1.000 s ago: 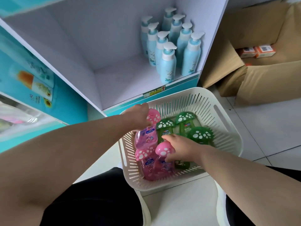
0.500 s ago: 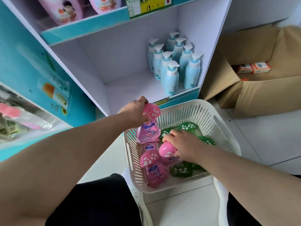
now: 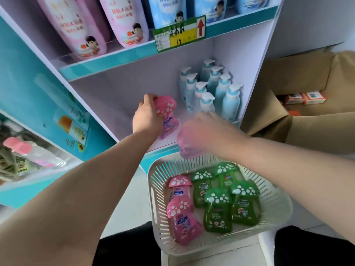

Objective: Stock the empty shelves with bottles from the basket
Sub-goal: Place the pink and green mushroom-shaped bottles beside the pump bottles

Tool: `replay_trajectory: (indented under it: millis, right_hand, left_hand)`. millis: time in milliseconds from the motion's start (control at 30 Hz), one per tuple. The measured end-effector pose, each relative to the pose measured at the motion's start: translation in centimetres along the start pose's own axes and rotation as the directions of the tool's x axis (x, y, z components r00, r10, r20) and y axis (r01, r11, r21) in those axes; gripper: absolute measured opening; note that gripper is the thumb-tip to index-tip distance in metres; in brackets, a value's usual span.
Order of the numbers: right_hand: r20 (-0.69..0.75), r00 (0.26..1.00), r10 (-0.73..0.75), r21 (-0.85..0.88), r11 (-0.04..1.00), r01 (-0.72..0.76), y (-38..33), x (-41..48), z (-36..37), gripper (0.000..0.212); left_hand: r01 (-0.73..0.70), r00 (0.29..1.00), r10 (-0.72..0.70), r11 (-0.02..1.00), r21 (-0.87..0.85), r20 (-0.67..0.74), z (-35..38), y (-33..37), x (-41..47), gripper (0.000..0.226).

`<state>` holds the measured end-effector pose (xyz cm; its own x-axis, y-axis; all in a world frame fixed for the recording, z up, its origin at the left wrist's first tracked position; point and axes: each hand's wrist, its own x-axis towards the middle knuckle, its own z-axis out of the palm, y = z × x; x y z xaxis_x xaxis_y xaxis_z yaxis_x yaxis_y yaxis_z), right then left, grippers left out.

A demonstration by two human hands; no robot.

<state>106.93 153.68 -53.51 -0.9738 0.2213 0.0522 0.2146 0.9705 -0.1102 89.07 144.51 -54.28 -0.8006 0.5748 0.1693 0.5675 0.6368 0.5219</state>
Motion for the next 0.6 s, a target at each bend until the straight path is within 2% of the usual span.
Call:
replay_trajectory:
  millis: [200,400,533,600]
  right_hand:
    - [-0.090,0.996,0.029,0.100,0.995,-0.020,1.2,2.1,2.2,0.061]
    - [-0.178,0.976,0.122,0.243,0.967,-0.077,2.0,4.4,4.1,0.057]
    - [-0.244,0.962,0.122,0.273,0.961,-0.053,1.8,5.6,4.5,0.052]
    - [-0.276,0.952,0.135,0.294,0.954,-0.050,1.6,6.2,4.7,0.052]
  left_hand:
    - [0.059,0.998,-0.059,0.998,-0.034,0.011,3.5,-1.9,2.8,0.052]
    - [0.005,1.000,-0.004,0.999,-0.037,0.027,5.3,-2.8,6.5,0.054]
    - [0.056,0.998,-0.056,0.997,0.043,-0.005,5.8,-3.5,9.2,0.054]
    - [0.059,0.998,-0.059,0.998,0.024,0.002,6.2,-3.8,10.3,0.054]
